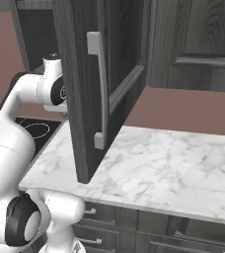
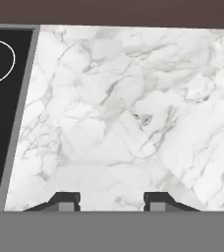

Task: Take 2 condiments from the cabinet and move them on the counter near the stove.Make sure the condiments are lined up with each other, next to each other.

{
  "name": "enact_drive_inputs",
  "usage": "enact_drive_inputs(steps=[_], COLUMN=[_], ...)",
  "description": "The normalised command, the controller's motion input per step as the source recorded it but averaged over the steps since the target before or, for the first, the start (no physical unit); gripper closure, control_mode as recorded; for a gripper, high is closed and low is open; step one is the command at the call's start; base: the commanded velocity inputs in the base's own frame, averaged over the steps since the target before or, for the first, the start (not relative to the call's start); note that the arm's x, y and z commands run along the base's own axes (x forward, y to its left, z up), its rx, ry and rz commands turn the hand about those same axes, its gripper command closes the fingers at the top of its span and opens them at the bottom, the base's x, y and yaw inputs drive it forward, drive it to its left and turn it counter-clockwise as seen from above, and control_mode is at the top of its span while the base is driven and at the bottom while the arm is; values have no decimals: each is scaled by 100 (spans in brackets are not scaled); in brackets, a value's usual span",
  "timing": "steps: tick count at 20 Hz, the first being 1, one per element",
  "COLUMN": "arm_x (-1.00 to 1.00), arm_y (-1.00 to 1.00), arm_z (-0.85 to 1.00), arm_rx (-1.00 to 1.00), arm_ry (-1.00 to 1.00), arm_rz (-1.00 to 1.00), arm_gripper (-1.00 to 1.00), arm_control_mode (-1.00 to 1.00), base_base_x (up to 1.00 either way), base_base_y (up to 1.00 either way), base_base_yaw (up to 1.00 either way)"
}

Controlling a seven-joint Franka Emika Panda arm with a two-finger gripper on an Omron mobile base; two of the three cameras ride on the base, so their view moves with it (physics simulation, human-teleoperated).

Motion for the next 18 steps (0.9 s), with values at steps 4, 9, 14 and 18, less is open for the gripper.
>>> enact_drive_inputs(steps=[4,9,14,18], arm_x=[0,-2,0,11], arm_y=[1,-5,-1,0], arm_z=[0,37,66,52], arm_rx=[0,0,-2,0], arm_ry=[-11,-50,-45,-32], arm_rz=[0,-3,-5,-7], arm_gripper=[-100,-100,-100,-100], arm_control_mode=[-100,-100,-100,-100], base_base_x=[0,0,0,0], base_base_y=[0,0,0,0], base_base_yaw=[0,0,0,0])
